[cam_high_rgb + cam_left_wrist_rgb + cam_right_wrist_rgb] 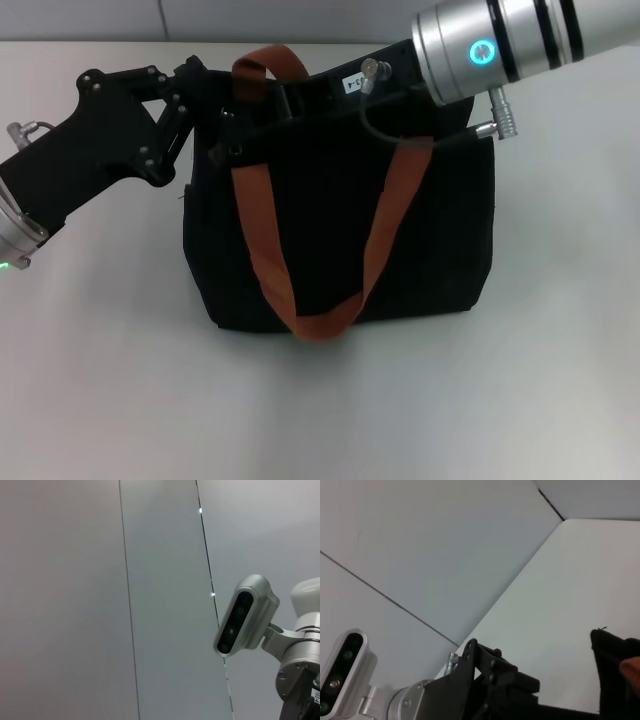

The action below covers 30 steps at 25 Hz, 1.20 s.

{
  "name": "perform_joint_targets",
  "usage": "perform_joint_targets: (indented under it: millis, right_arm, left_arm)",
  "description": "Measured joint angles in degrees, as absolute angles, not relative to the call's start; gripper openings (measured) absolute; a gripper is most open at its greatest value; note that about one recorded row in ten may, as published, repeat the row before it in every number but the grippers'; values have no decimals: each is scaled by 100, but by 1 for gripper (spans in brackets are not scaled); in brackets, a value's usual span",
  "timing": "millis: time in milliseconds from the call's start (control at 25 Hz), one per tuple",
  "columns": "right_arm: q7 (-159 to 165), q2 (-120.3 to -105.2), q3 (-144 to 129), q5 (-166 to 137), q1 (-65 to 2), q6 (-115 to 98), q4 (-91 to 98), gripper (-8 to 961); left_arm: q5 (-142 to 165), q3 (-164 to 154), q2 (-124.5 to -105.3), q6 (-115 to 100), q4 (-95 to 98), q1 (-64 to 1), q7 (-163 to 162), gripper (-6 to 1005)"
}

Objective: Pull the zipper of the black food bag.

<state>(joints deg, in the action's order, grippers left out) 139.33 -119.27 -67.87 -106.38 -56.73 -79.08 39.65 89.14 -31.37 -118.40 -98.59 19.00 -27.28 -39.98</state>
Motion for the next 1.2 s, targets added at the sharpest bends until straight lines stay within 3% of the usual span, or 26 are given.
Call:
perform_joint_targets:
  millis: [1200]
  right_arm:
    - [14543, -11928, -6826, -11054, -5001, -7969, 5074, 1]
  left_arm:
    - [8908, -3015, -11830, -9817, 1899, -2716, -3999, 25]
